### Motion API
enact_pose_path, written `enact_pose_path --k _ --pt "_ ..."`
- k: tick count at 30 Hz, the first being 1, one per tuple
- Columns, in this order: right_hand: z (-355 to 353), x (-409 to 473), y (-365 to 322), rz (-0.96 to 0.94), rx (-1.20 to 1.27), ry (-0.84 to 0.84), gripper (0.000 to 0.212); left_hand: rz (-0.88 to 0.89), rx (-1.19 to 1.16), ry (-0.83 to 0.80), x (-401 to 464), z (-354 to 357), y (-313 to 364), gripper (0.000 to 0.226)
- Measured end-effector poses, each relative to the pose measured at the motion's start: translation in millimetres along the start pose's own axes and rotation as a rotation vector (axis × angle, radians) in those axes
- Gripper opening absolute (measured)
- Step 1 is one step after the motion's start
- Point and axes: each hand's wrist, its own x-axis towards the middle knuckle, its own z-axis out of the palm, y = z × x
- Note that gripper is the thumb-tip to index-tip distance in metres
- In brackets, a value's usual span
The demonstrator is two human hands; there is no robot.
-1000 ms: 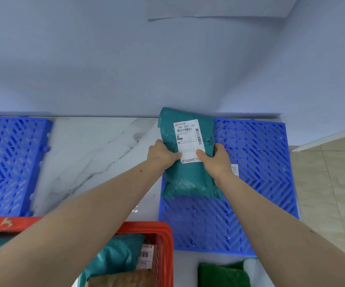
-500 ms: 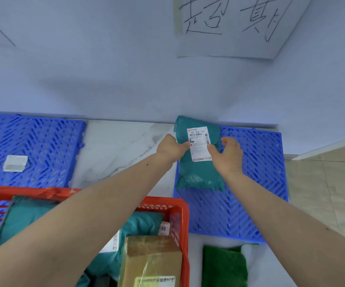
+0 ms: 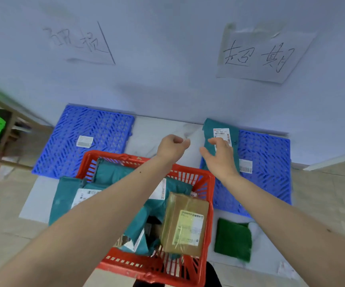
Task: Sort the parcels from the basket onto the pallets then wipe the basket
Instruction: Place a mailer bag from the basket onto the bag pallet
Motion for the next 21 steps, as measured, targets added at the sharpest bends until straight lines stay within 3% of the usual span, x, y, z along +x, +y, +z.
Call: enact_pose_path --k 6,11,21 --pt "25 -65 -16 0.095 0.055 -0.028 0.037 -0.028 -0.054 -0.024 -48 -41 -28 0.032" --pt "42 -121 -13 0.2 0.09 0.003 0.031 -0.035 -0.069 -0.117 -89 -52 -64 0.018" --pt "47 -189 19 0.399 0.149 -0.002 0.039 -0.104 0.066 -0.269 -139 -30 -138 0.047"
